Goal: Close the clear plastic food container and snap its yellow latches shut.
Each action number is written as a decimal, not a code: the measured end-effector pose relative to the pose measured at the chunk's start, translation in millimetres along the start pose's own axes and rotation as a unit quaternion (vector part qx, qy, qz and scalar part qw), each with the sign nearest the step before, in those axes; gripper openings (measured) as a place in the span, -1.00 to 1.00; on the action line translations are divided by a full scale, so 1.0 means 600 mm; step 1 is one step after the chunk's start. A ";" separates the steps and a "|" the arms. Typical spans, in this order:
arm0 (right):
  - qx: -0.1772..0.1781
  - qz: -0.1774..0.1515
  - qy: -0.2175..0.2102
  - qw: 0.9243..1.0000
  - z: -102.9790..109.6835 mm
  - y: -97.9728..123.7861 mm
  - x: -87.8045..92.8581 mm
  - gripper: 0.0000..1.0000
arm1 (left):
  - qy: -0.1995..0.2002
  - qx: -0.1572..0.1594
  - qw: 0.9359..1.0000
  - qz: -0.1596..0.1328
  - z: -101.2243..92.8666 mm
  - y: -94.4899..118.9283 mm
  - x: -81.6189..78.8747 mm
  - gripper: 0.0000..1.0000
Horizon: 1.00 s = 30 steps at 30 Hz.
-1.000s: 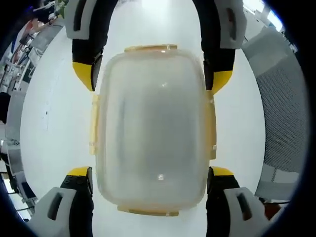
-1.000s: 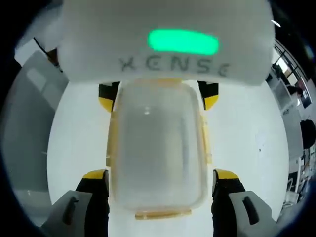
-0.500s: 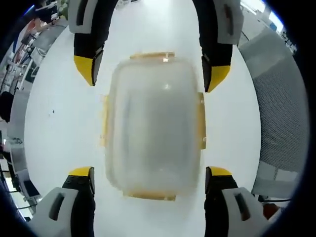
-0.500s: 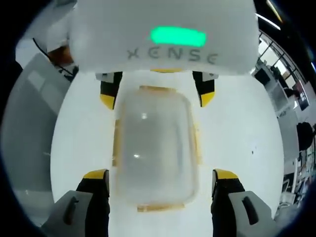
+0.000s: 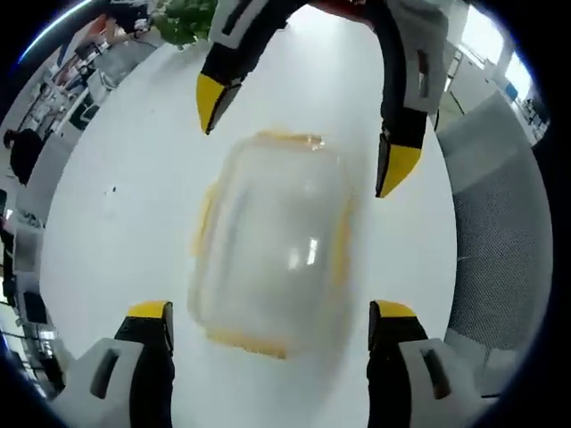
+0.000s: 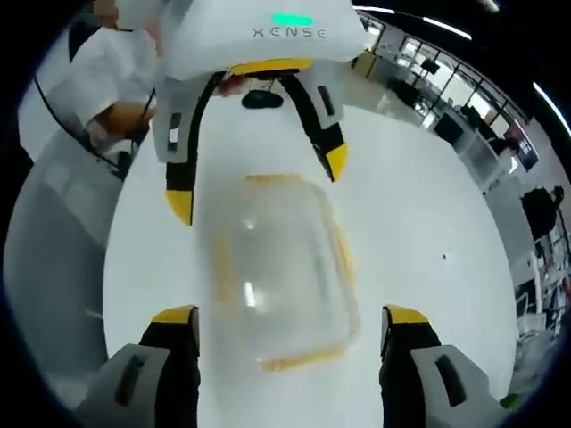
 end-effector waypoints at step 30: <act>0.105 -0.279 -0.245 0.923 0.024 0.011 0.035 0.60 | 0.271 -0.047 0.953 -0.128 -0.028 0.018 0.061 0.75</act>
Point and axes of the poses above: the point that each gripper's makers call its tool centre point, and the gripper's own axes: y roughly backward along the fingers, z roughly to its left, x roughly out of its underside, the point moved 10 cm from there along y, roughly backward along the fingers, and after that the axes turned 15 degrees about -x, right-handed, at the moved point
